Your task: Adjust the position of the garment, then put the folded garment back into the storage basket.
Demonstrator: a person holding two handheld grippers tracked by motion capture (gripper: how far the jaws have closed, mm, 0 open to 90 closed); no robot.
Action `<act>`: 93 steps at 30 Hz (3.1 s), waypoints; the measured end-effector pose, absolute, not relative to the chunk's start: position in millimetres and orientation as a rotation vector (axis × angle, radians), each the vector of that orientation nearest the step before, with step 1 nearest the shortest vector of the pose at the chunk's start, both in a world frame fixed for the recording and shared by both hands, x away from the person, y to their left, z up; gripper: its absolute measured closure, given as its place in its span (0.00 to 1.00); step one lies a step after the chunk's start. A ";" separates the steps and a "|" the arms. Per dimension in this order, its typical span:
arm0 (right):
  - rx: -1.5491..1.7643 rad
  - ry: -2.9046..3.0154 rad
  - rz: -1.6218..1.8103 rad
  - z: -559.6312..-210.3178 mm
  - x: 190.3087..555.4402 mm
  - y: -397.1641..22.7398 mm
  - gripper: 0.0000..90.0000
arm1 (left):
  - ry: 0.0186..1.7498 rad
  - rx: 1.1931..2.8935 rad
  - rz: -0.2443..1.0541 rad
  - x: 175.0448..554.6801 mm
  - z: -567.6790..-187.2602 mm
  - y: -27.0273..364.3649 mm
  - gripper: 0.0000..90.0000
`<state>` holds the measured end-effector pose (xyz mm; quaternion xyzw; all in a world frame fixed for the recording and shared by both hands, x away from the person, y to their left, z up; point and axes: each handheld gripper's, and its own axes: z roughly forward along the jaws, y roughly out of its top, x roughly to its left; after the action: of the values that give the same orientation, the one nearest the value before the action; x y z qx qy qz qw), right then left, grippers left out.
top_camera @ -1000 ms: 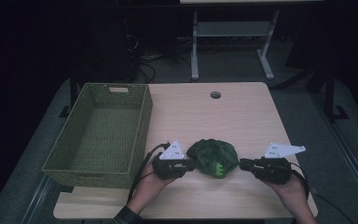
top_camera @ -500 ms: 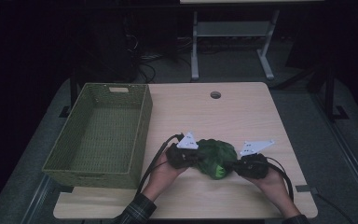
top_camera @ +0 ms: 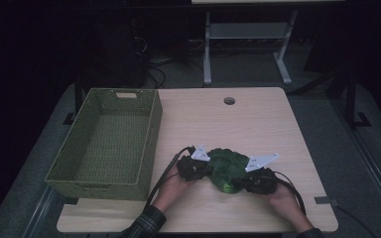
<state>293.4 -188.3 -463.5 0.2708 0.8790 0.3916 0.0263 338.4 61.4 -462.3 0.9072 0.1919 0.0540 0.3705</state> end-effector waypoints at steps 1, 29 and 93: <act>0.846 2.712 1.222 -463.6 293.2 -189.1 1.00 | 0.496 2.323 0.135 338.6 -462.7 61.3 1.00; 1.001 2.408 1.247 -425.7 362.1 -218.0 1.00 | 0.463 2.215 0.030 299.1 -431.7 70.9 1.00; 1.149 2.398 1.093 -471.5 298.9 -250.1 0.42 | 0.510 2.294 0.051 330.6 -432.6 96.7 0.71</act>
<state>298.9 -250.1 -471.5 0.3960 0.8267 0.3768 0.1329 330.6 96.7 -432.6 0.9006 0.2003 0.0198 0.3852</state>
